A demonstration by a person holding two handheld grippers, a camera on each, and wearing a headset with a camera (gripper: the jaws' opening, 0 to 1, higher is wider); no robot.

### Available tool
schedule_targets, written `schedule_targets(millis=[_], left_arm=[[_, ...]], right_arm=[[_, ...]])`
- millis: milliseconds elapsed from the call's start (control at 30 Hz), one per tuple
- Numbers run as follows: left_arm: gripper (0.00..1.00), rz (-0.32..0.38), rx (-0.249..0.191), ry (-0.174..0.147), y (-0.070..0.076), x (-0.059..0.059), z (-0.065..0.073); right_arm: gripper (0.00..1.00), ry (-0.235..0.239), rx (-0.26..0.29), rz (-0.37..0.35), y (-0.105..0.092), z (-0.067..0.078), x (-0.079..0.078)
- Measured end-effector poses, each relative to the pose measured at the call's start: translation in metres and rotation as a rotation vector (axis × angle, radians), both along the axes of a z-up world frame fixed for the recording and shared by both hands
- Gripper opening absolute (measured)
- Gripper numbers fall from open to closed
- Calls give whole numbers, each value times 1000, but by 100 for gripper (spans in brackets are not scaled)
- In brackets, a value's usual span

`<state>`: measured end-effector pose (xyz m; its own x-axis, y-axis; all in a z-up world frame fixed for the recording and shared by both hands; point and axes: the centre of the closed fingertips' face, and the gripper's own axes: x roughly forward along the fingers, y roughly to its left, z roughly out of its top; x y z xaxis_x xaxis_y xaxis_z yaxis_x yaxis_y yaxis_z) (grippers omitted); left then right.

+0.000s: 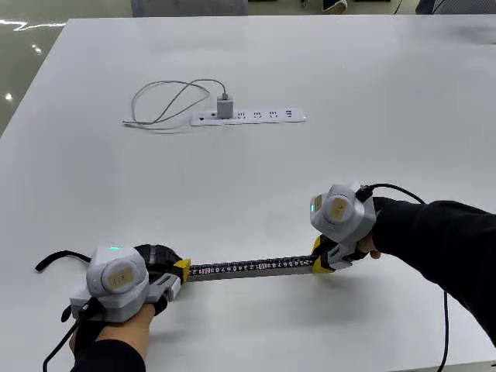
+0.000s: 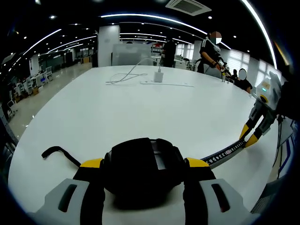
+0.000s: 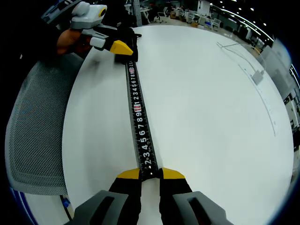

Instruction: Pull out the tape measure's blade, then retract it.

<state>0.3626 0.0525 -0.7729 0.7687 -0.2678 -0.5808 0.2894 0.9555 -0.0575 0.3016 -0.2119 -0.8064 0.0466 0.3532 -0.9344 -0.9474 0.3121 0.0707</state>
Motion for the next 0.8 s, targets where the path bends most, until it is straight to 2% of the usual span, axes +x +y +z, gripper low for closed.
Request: schedule_targets(millis=[33, 100, 300, 800], left_arm=[[64, -8, 6, -11, 0, 0, 1], [63, -2, -8, -3, 1, 0, 0], [62, -4, -12, -6, 0, 0, 0], [63, -19, -23, 25, -1, 0, -2]], right_arm=[[10, 1, 1, 0, 0, 0, 0], [10, 0, 4, 3, 1, 0, -1], [10, -17, 18, 8, 1, 0, -1], [11, -11, -1, -1, 4, 0, -1]])
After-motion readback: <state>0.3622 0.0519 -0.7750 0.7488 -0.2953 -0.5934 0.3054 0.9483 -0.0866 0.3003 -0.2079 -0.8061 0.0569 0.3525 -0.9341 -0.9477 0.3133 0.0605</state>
